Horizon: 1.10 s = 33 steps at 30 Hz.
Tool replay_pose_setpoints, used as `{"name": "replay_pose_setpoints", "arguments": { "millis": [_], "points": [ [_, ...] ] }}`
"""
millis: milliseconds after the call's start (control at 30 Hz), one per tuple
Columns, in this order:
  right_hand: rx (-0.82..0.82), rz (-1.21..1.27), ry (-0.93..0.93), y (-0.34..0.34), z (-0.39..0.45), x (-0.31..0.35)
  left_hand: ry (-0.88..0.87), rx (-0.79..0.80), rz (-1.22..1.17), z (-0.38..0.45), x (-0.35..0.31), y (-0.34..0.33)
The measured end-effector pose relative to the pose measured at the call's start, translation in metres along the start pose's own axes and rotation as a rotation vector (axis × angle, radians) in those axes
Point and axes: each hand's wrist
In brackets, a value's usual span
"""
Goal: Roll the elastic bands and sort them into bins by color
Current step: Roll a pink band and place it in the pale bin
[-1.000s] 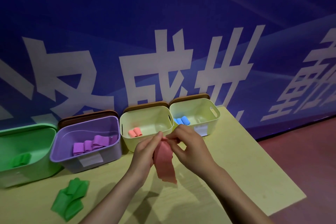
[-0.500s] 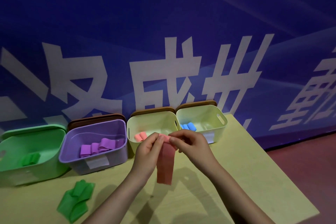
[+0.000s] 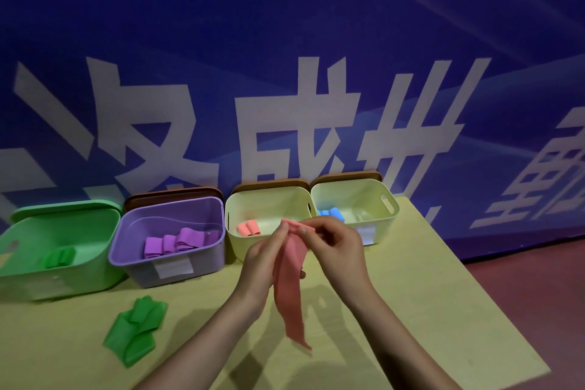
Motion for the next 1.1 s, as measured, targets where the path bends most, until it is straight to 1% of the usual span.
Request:
{"name": "replay_pose_setpoints", "arguments": {
  "millis": [100, 167, 333, 500, 567, 633, 733, 800, 867, 1033, 1100],
  "points": [
    [0.026, -0.295, 0.208, 0.008, -0.001, -0.009, -0.02, -0.007, -0.023, -0.001, 0.002, -0.001],
    [0.065, -0.367, 0.26, 0.011, -0.003, -0.014, -0.034, 0.002, -0.006, -0.001, 0.004, -0.003],
    [0.145, -0.285, 0.176, 0.032, -0.005, -0.014, -0.036, 0.03, 0.049, -0.003, 0.01, -0.011],
    [0.12, -0.254, 0.145, 0.043, -0.011, -0.012, -0.057, 0.08, 0.109, -0.002, 0.019, -0.017],
    [0.115, -0.169, 0.073, 0.045, -0.015, -0.011, -0.074, 0.098, 0.125, -0.003, 0.02, -0.019],
    [0.095, -0.051, -0.044, 0.046, -0.017, -0.01, -0.099, 0.116, 0.177, -0.005, 0.019, -0.019],
    [0.131, -0.012, -0.152, 0.046, -0.02, -0.009, -0.149, 0.146, 0.243, -0.008, 0.017, -0.022],
    [0.152, -0.012, -0.162, 0.043, -0.022, -0.01, -0.195, 0.133, 0.295, -0.008, 0.019, -0.022],
    [0.131, -0.033, -0.157, 0.04, -0.023, -0.013, -0.234, 0.128, 0.334, -0.008, 0.02, -0.022],
    [0.119, -0.073, -0.117, 0.04, -0.024, -0.017, -0.278, 0.208, 0.382, -0.006, 0.016, -0.018],
    [0.123, -0.1, -0.081, 0.039, -0.022, -0.018, -0.292, 0.211, 0.405, -0.002, 0.018, -0.017]
  ]
}}
Point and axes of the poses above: each hand's wrist, its own z-axis towards the middle knuckle, its own y-axis out of the back of the hand, x = y × z, and after that the axes turned 3 degrees about x, right-handed
